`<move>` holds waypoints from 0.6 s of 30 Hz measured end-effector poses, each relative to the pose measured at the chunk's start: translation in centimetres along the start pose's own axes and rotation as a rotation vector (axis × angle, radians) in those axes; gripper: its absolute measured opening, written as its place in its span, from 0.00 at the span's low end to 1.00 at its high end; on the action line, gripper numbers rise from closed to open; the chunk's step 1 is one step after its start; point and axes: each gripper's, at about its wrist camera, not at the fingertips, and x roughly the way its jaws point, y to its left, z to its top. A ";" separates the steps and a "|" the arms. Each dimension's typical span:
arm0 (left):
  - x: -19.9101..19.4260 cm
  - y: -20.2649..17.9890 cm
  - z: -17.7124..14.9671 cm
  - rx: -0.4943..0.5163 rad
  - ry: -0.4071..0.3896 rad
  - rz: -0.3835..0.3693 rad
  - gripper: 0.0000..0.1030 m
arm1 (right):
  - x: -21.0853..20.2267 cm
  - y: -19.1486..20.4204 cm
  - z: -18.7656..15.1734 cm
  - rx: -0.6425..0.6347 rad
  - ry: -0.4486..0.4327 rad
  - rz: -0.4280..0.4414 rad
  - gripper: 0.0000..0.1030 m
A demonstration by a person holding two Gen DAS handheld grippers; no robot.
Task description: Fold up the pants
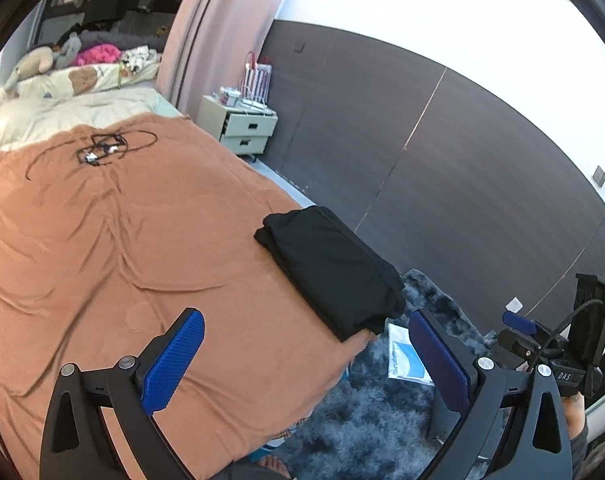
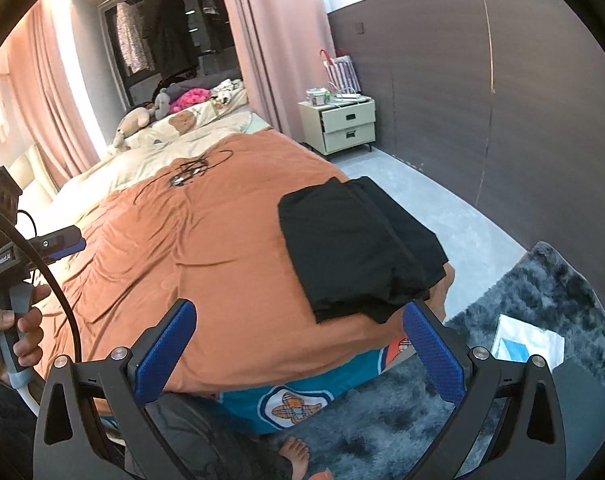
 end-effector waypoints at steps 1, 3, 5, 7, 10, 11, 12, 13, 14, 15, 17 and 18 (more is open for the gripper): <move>-0.8 0.0 -0.4 0.002 -0.010 0.004 1.00 | -0.2 0.2 -0.3 -0.003 -0.003 0.002 1.00; -2.0 0.0 -1.0 0.005 -0.030 0.017 1.00 | -0.8 0.7 -0.9 -0.011 -0.009 0.008 1.00; -3.1 0.0 -1.6 0.003 -0.050 0.028 1.00 | -1.4 1.3 -1.5 -0.022 -0.018 0.012 1.00; -4.1 0.1 -2.2 0.004 -0.062 0.033 1.00 | -2.1 1.9 -2.1 -0.037 -0.032 0.012 1.00; -5.5 -0.1 -3.0 0.021 -0.078 0.054 1.00 | -2.8 2.7 -3.1 -0.052 -0.049 0.017 1.00; -6.0 0.0 -3.4 0.025 -0.086 0.060 1.00 | -3.1 2.9 -3.4 -0.058 -0.055 0.019 1.00; -6.5 -0.1 -3.6 0.027 -0.091 0.066 1.00 | -3.3 3.1 -3.7 -0.062 -0.062 0.020 1.00; -6.9 -0.1 -3.9 0.028 -0.096 0.071 1.00 | -3.6 3.3 -4.0 -0.067 -0.069 0.021 1.00; -7.4 0.0 -4.3 0.029 -0.105 0.076 1.00 | -4.0 3.7 -4.4 -0.070 -0.077 0.020 1.00; -7.8 0.0 -4.5 0.029 -0.111 0.079 1.00 | -4.2 3.9 -4.7 -0.072 -0.083 0.019 1.00; -8.9 0.1 -5.4 0.030 -0.125 0.087 1.00 | -4.7 4.3 -5.4 -0.075 -0.101 0.017 1.00; -9.2 0.1 -5.7 0.031 -0.128 0.090 1.00 | -5.0 4.5 -5.8 -0.080 -0.107 0.018 1.00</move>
